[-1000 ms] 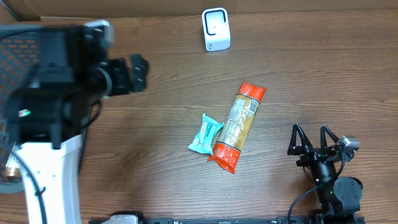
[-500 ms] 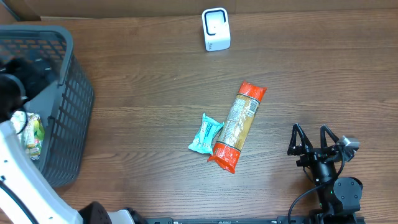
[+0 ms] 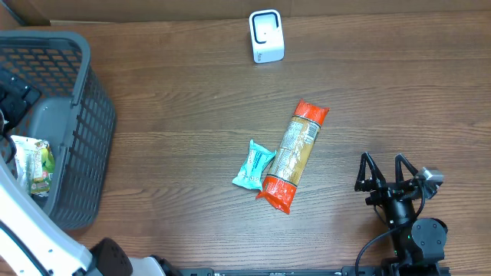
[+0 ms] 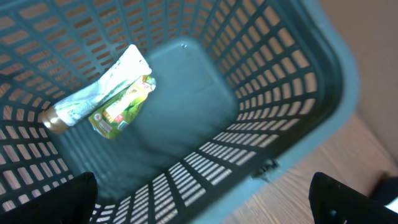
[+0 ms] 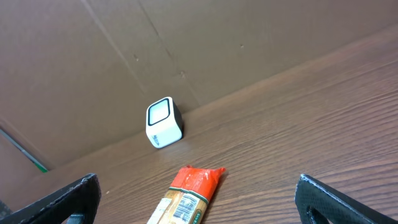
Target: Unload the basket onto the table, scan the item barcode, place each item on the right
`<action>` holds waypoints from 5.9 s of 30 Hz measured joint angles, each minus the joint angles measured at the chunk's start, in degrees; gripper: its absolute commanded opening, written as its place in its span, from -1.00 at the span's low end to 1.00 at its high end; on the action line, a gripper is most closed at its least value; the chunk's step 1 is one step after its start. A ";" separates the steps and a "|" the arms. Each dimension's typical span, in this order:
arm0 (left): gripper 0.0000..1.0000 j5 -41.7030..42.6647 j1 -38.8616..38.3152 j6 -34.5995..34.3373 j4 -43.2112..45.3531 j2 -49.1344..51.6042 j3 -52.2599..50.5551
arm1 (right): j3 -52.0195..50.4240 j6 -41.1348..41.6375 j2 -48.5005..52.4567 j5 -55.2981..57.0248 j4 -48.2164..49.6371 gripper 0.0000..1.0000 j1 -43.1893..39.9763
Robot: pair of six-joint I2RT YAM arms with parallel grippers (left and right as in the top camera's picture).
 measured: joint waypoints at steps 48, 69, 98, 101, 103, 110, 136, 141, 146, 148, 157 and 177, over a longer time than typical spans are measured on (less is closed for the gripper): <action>1.00 -8.33 0.79 12.81 12.94 16.26 -17.18 | 0.00 0.00 0.00 -0.02 0.02 1.00 0.00; 0.89 -9.16 1.16 21.68 25.40 16.35 -28.96 | 0.00 0.00 0.00 -0.02 0.00 1.00 0.02; 0.62 -10.16 8.94 28.65 44.24 16.35 -46.21 | 0.00 0.02 0.00 -0.02 0.00 1.00 0.00; 0.61 -10.75 8.94 28.89 45.81 16.35 -47.19 | 0.00 0.02 0.00 -0.02 0.00 1.00 0.00; 0.61 -10.93 8.94 28.92 47.10 16.35 -47.84 | 0.00 0.02 0.00 -0.02 0.00 1.00 0.02; -0.71 -12.02 8.96 29.29 48.09 16.98 -48.89 | 0.00 -0.02 0.00 -0.02 0.02 1.00 0.02; -0.92 -5.60 1.14 22.12 14.78 21.20 -12.76 | 0.00 0.00 0.00 -0.02 0.04 1.00 0.00; -0.92 -1.22 -2.38 17.42 8.09 19.17 2.29 | 0.00 0.00 0.00 0.00 0.04 1.00 0.00; -0.92 4.87 -7.15 15.65 6.25 13.00 8.70 | 0.00 0.00 0.00 -0.02 0.00 1.00 0.00; -0.92 6.80 -10.56 15.21 5.60 8.81 9.64 | 0.00 0.00 0.00 -0.02 0.00 1.00 0.00; -0.92 10.27 -32.24 15.96 -4.98 -3.39 11.39 | 0.00 0.00 0.00 -0.02 0.02 1.00 0.00; -0.91 9.14 -54.45 16.24 10.51 -1.40 -30.71 | 0.00 0.00 0.00 0.00 0.04 1.00 0.00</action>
